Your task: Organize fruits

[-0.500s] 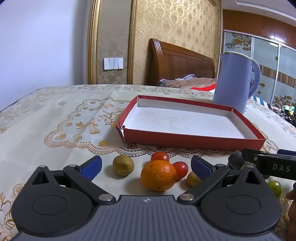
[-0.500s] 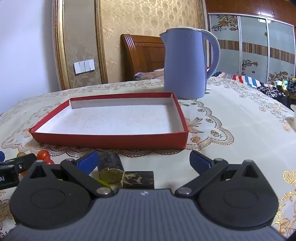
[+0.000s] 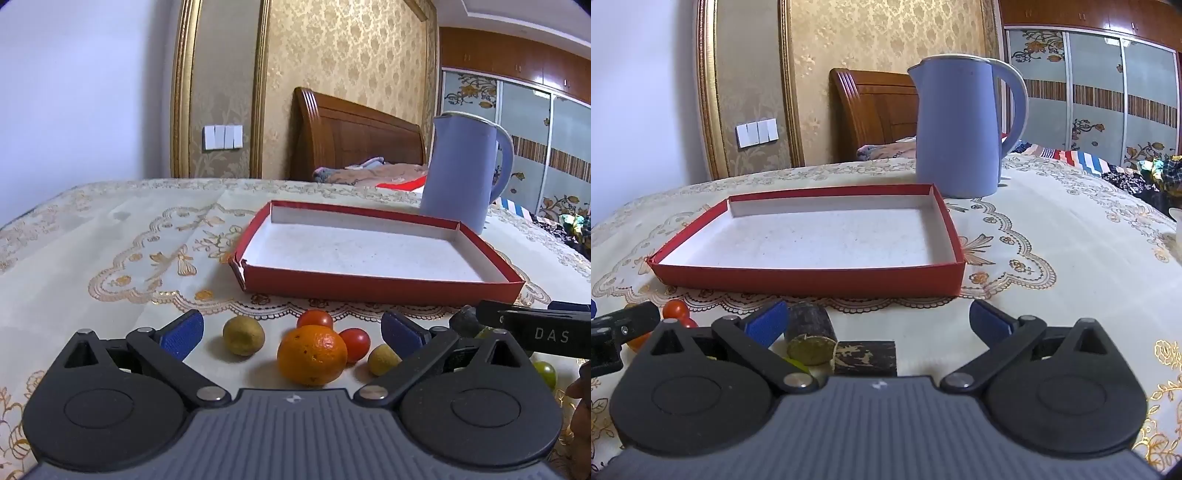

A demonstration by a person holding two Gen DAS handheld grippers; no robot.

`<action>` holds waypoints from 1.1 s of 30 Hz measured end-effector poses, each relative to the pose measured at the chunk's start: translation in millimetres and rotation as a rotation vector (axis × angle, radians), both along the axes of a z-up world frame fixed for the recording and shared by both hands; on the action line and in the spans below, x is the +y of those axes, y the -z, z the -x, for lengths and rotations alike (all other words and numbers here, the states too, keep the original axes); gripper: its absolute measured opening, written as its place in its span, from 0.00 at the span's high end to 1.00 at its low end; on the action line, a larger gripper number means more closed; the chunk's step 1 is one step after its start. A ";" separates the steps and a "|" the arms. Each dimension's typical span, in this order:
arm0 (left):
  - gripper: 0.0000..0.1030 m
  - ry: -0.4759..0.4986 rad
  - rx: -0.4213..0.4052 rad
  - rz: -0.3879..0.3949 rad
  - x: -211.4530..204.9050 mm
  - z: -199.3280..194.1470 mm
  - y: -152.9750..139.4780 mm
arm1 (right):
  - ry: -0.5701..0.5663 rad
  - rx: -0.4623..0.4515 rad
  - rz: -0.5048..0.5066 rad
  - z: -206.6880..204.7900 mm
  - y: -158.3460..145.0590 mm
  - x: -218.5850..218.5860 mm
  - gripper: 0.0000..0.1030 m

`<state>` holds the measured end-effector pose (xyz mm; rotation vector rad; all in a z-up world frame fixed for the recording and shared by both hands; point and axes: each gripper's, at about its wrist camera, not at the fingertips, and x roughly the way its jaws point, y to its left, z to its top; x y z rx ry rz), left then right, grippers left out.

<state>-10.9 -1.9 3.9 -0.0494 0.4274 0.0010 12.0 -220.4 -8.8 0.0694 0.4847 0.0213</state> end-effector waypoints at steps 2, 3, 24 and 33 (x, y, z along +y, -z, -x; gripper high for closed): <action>0.00 -0.007 -0.002 -0.005 -0.6 1.1 -0.7 | 0.002 0.002 0.003 -0.6 0.0 0.3 0.00; 0.00 -0.010 0.001 -0.003 -0.2 1.0 -0.8 | 0.001 0.001 0.002 -0.6 -0.1 0.3 0.00; 0.00 -0.007 0.043 0.048 7.7 -7.3 4.5 | 0.032 -0.001 -0.039 -1.9 1.2 -7.6 0.00; 0.00 -0.015 0.047 0.052 7.1 -6.6 4.0 | 0.037 0.011 -0.053 -3.5 2.7 -10.5 0.00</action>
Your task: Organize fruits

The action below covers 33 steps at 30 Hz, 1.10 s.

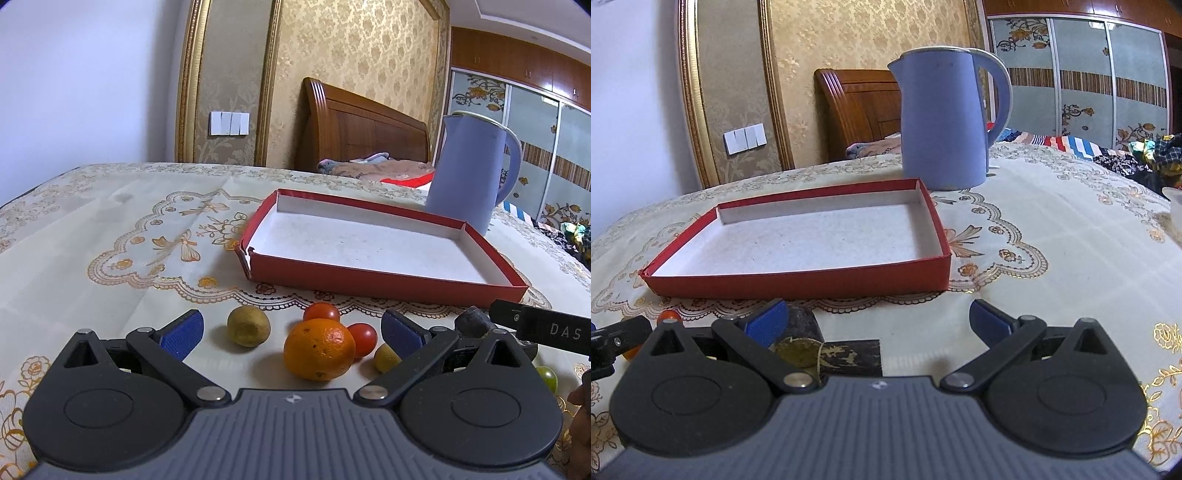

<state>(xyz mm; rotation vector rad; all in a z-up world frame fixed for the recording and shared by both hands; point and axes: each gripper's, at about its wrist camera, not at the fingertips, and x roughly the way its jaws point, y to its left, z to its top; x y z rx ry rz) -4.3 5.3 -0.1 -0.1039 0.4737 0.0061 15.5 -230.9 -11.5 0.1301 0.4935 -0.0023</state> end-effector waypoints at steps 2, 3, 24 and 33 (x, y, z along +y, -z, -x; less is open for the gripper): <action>0.00 -0.002 0.000 0.000 0.3 0.4 0.1 | 0.001 -0.001 -0.001 0.2 -0.2 -0.3 0.00; 0.00 -0.002 0.000 0.001 0.2 0.8 0.0 | 0.001 -0.002 -0.001 0.5 -0.2 -0.3 0.00; 0.00 -0.021 0.027 0.009 3.4 -3.0 1.5 | 0.001 0.018 -0.004 -2.3 1.6 -1.1 0.00; 0.00 -0.021 0.032 0.011 3.1 -3.3 1.5 | 0.001 0.016 -0.005 -2.2 1.4 -1.0 0.00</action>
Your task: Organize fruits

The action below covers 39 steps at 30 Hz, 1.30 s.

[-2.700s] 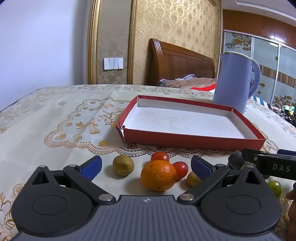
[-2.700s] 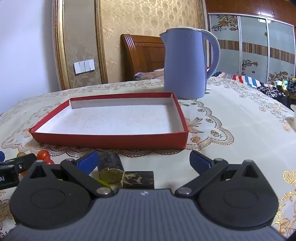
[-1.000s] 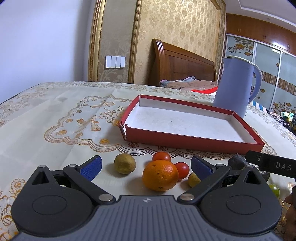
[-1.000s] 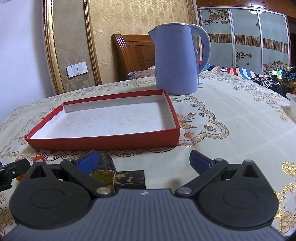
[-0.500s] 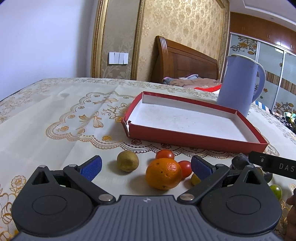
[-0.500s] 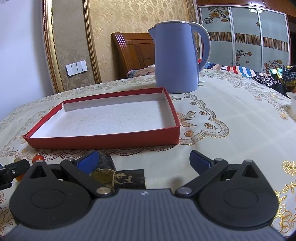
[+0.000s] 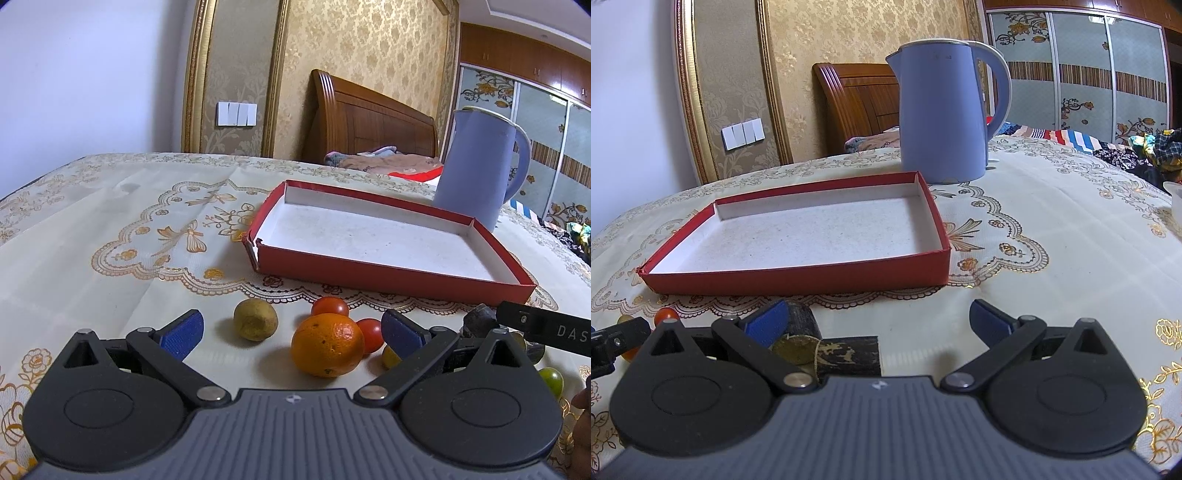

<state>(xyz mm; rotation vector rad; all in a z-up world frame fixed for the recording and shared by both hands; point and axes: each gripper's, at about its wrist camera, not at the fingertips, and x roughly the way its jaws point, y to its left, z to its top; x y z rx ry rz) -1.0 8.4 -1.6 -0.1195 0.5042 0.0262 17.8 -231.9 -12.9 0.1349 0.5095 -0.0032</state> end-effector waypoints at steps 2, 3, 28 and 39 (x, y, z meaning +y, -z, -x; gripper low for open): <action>0.00 0.001 0.000 0.000 0.3 0.0 0.1 | -0.001 0.000 0.000 -0.5 0.4 0.0 0.00; 0.00 0.001 -0.001 0.000 0.4 0.0 0.1 | -0.002 -0.001 -0.004 -0.4 0.4 -0.5 0.00; 0.00 -0.010 0.004 0.021 5.1 -1.0 0.6 | -0.155 -0.049 0.091 79.8 -8.7 -43.0 0.00; 0.00 -0.011 0.005 0.022 5.2 -1.2 2.0 | -0.227 0.043 0.119 62.2 5.2 -12.8 0.33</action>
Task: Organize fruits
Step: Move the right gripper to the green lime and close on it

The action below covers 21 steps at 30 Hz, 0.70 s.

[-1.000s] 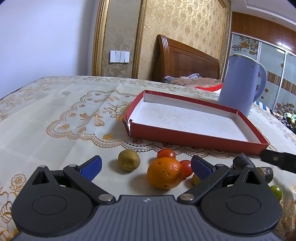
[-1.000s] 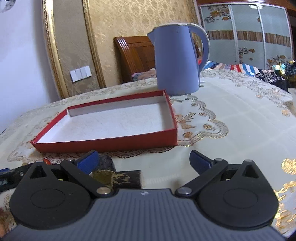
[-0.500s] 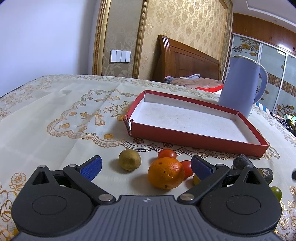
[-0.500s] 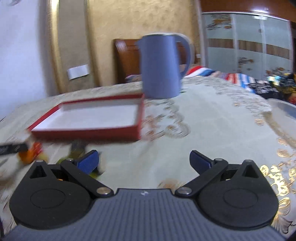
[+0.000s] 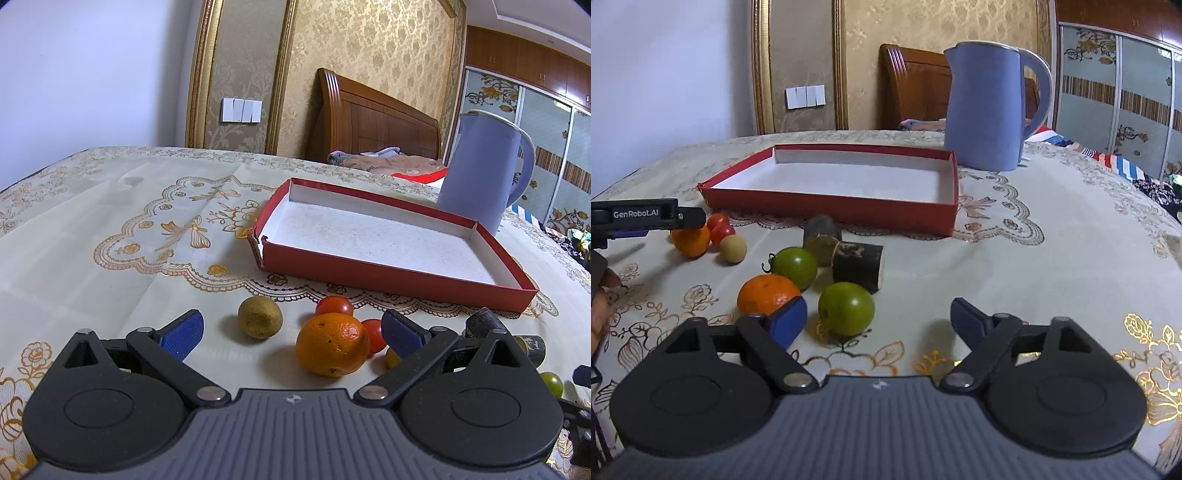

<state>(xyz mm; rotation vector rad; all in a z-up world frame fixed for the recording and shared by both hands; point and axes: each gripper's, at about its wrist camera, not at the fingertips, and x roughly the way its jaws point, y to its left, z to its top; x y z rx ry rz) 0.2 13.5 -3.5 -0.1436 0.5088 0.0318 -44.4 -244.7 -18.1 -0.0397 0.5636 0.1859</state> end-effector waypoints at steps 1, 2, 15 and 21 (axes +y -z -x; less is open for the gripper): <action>0.00 0.000 0.001 0.000 0.0 0.0 0.1 | -0.012 0.012 -0.005 -2.0 0.5 0.6 0.38; 0.00 -0.001 0.002 0.001 0.0 -0.1 0.4 | -0.030 0.028 -0.022 -3.8 1.1 1.0 0.46; 0.00 -0.008 0.012 0.009 1.3 -1.8 1.2 | -0.061 0.017 -0.038 -7.6 3.3 8.6 0.70; 0.00 -0.016 0.007 0.013 2.8 -0.6 0.9 | -0.004 -0.015 -0.048 -14.2 -2.8 4.2 0.70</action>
